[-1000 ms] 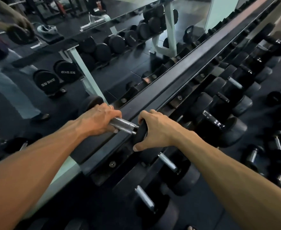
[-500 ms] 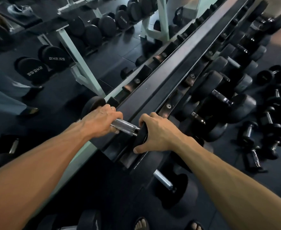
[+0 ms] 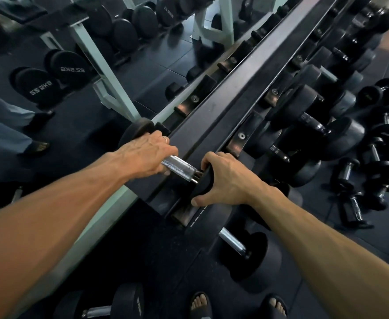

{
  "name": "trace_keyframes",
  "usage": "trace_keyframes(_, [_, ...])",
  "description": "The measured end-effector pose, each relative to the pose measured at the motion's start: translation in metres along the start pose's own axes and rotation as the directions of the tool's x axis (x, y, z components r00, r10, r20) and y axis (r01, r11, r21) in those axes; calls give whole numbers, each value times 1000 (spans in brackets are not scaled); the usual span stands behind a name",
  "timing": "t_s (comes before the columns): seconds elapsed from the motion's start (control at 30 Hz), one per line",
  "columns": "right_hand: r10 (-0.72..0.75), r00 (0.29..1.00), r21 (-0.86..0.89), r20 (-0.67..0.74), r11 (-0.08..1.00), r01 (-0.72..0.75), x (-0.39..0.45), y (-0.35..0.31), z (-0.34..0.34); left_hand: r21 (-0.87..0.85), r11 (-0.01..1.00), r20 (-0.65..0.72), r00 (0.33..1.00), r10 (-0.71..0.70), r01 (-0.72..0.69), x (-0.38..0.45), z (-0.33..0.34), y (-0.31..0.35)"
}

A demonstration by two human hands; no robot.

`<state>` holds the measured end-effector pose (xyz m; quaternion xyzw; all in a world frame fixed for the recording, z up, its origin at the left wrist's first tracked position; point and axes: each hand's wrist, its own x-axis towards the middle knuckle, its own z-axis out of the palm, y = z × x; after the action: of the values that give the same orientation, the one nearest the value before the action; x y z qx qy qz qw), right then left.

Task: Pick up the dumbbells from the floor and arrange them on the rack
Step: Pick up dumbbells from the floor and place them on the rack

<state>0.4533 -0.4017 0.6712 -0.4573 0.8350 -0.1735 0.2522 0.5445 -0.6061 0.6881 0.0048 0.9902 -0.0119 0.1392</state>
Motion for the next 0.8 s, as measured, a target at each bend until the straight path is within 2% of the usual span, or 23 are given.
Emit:
trace_keyframes(0.23, [9, 1000, -12, 9, 1000, -9, -2, -3, 1, -11, 1000, 28, 1000, 1, -1, -2, -7, 2])
trace_keyframes(0.63, [4, 1000, -64, 19, 998, -3, -5, -2, 8, -9, 993, -5, 993, -116, 116, -8, -1, 13])
trace_keyframes(0.8, [-5, 1000, -85, 25, 996, 8, -11, -3, 1, -39, 993, -70, 991, -110, 108, -16, -7, 26])
